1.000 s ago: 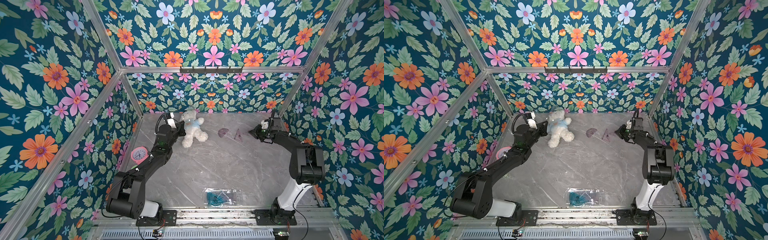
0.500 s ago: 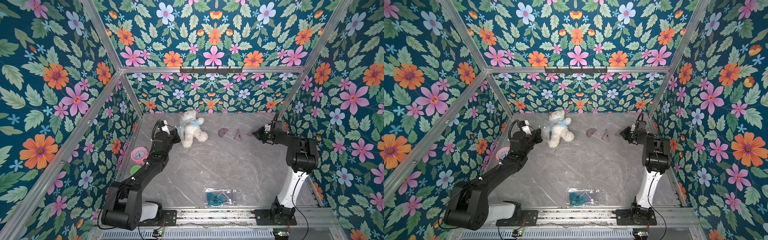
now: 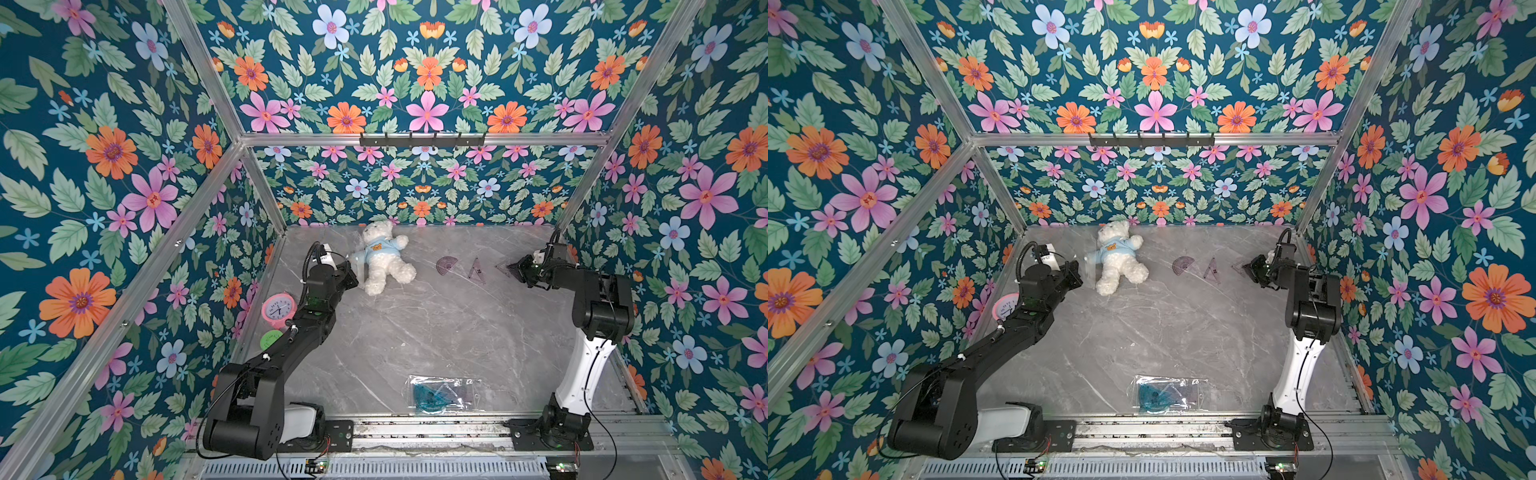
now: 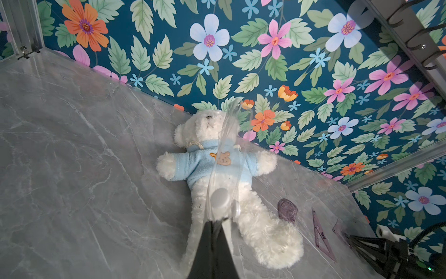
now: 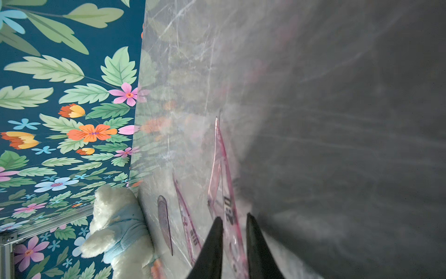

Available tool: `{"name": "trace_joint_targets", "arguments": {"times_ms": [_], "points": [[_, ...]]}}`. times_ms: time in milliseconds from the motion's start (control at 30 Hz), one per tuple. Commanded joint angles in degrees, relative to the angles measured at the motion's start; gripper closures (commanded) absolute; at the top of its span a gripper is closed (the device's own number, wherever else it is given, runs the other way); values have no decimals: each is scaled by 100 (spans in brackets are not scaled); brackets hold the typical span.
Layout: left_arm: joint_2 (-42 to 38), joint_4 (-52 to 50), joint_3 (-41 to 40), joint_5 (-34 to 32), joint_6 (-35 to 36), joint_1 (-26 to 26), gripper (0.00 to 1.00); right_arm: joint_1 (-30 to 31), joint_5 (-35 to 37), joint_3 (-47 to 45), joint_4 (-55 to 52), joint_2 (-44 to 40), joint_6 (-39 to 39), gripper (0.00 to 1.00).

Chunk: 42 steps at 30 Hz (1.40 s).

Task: Open the ruler set and take out the ruler
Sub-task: Place the ruler at the center of the board, then place the ruler set bag at the center of the board.

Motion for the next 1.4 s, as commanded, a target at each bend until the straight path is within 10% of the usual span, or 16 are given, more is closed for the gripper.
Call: {"name": "trace_joint_targets", "arguments": {"times_ms": [0,167,1067,1367], "points": [[4,51,-17,-66,-24,14,100,-5,13,-7,121,-30,74,69],[-69,-86,-124,-94,-92,33,100,-1,348,-107,-204,-248,-87,56],[-150,-1519,-921,360,-1578,408,100,1250,1148,-223,-1174,-2144,-1293,55],[-437,-2290,-735,-85,-1466,394,35,1703,1359,21,-1886,-2391,-1677,49]]}}
